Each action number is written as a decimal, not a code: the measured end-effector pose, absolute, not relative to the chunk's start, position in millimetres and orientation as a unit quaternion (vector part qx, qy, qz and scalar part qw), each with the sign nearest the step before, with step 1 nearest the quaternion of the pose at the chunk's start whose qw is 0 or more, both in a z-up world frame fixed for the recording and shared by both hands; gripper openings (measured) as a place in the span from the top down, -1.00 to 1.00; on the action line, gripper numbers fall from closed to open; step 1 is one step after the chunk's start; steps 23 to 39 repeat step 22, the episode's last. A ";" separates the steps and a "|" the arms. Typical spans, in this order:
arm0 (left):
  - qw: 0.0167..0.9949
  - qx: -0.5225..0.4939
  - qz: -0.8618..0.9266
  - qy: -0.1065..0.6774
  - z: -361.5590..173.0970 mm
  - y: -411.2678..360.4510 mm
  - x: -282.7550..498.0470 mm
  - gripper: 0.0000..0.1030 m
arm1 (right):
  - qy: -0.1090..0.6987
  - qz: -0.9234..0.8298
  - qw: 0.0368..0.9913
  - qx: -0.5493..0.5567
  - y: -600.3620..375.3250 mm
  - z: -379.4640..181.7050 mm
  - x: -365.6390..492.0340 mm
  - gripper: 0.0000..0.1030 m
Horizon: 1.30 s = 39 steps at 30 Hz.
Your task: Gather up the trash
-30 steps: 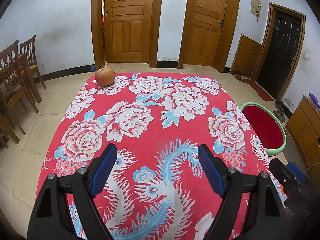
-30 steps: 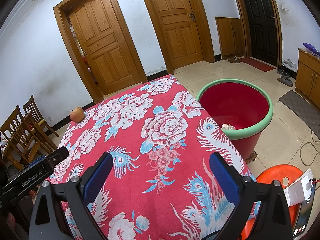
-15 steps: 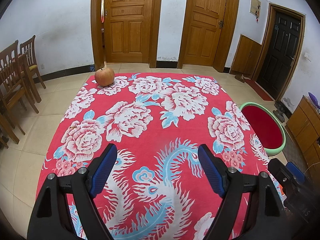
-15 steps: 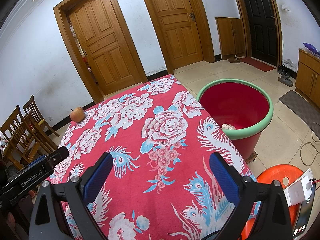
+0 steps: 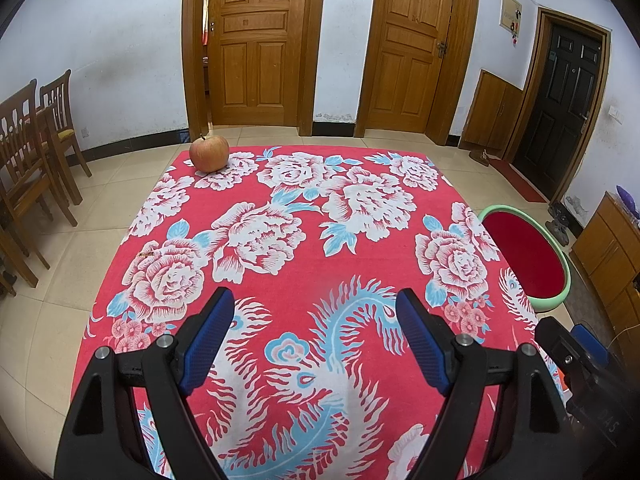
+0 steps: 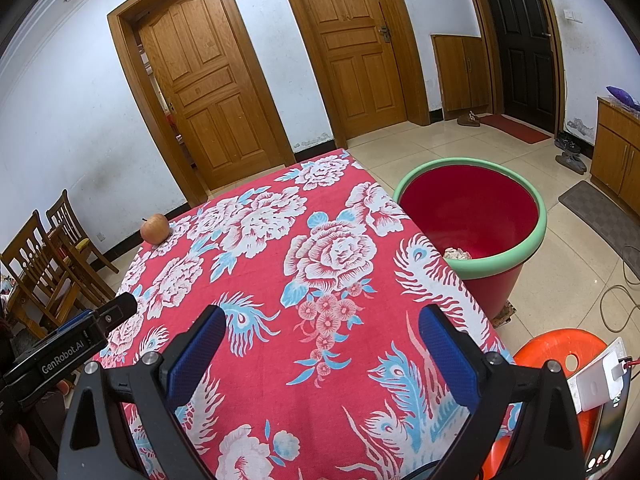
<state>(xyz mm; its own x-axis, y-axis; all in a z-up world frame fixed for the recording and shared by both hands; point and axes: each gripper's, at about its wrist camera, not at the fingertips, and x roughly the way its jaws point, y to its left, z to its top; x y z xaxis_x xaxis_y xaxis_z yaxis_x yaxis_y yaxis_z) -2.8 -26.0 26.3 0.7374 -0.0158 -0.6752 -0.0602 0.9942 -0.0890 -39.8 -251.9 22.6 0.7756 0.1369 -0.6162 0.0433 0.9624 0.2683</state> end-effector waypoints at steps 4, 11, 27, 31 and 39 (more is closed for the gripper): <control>0.930 -0.053 0.012 0.363 26.2 -25.8 -2.9 -0.60 | 0.334 0.025 0.932 0.135 -252.0 22.3 -40.3 -0.92; 0.930 -0.052 0.012 0.362 26.1 -25.6 -3.0 -0.60 | 0.334 0.025 0.933 0.135 -251.8 22.6 -40.2 -0.92; 0.930 -0.052 0.014 0.364 25.2 -26.7 -2.1 -0.60 | 0.334 0.025 0.933 0.135 -251.5 22.5 -40.2 -0.92; 0.930 -0.052 0.014 0.364 25.2 -26.7 -2.1 -0.60 | 0.334 0.025 0.933 0.135 -251.5 22.5 -40.2 -0.92; 0.930 -0.052 0.014 0.364 25.2 -26.7 -2.1 -0.60 | 0.334 0.025 0.933 0.135 -251.5 22.5 -40.2 -0.92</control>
